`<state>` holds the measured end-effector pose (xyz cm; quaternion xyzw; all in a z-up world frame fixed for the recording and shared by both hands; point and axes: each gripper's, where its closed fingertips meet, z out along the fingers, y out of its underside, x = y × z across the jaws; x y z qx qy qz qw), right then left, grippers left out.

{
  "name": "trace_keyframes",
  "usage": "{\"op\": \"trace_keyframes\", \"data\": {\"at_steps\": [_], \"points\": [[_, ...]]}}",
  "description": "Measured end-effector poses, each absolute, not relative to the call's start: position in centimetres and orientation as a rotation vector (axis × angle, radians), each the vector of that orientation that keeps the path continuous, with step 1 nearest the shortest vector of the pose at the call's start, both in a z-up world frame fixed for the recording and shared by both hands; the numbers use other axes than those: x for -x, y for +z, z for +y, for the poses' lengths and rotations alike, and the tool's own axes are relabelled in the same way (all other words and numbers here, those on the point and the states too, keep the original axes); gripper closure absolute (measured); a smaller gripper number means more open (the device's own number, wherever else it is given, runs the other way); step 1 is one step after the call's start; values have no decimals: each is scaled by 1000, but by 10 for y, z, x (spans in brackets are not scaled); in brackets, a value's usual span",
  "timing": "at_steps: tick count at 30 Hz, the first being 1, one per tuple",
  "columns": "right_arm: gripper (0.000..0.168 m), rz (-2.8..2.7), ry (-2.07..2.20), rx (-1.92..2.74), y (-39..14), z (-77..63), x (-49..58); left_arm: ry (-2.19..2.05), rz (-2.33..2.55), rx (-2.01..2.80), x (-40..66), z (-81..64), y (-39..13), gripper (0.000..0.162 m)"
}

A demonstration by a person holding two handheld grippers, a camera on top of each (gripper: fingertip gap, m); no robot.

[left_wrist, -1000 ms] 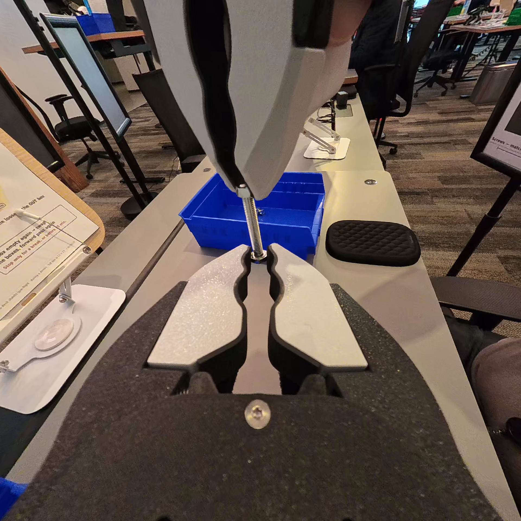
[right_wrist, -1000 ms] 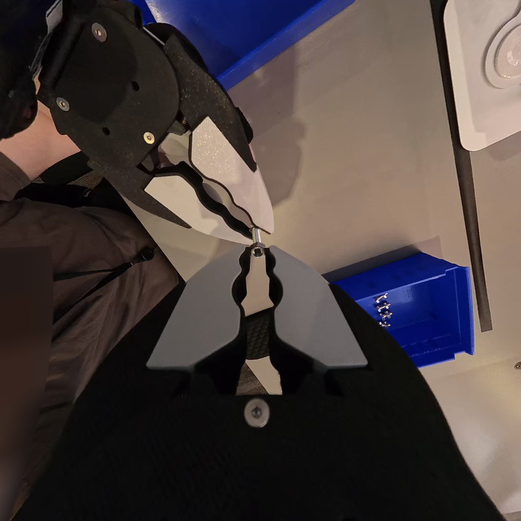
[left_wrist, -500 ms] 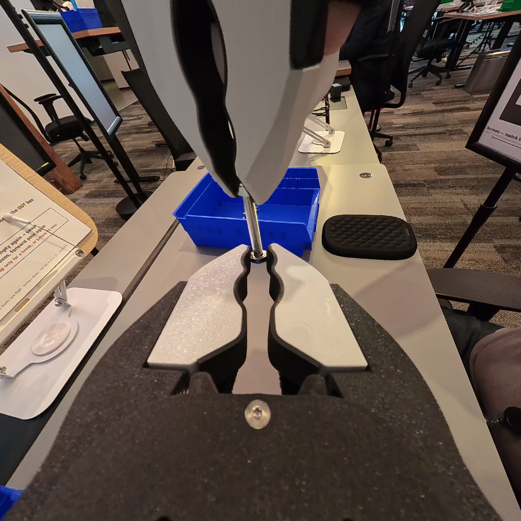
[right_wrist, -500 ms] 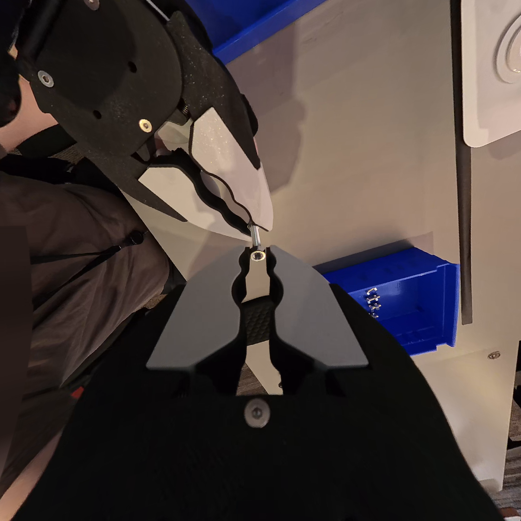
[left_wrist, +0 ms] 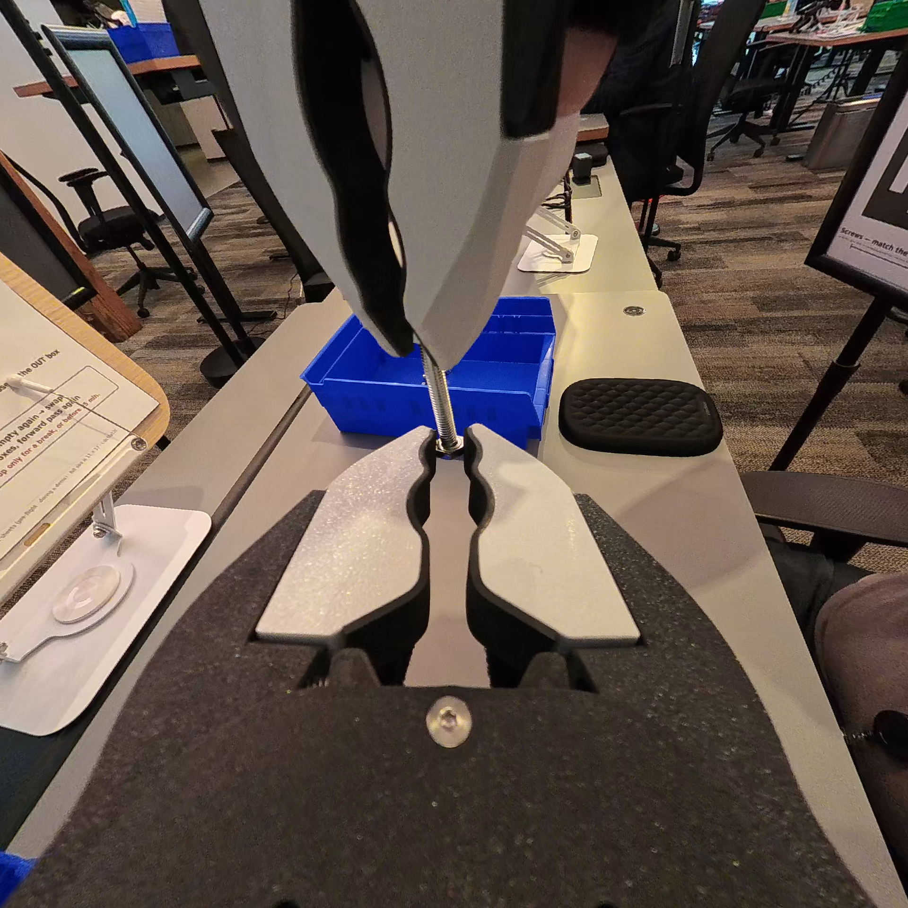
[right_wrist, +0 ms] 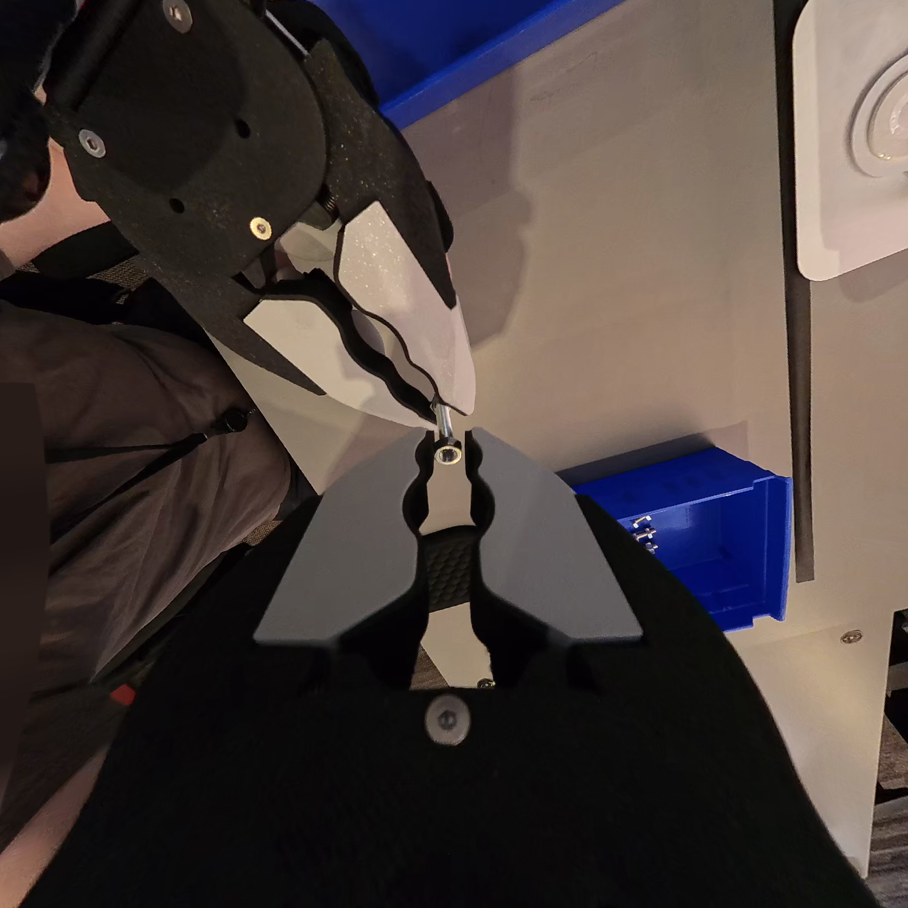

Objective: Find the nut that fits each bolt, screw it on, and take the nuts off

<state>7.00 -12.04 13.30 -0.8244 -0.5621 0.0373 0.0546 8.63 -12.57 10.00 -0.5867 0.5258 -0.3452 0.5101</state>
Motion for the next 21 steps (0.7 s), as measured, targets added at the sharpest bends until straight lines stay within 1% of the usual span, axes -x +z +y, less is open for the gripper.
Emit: {"op": "trace_keyframes", "data": {"at_steps": [16, 19, 21], "points": [[155, -1706, 147, 2412, 134, -112, -58, -860, 1277, 1401, -89, -130, 101, 152], [156, -1679, 210, 2353, 141, -105, -53, -874, 1276, 1394, -89, -132, 103, 152], [157, -1632, 323, 2275, 152, -99, -51, -894, 1275, 1387, -89, -134, 105, 152]]}}
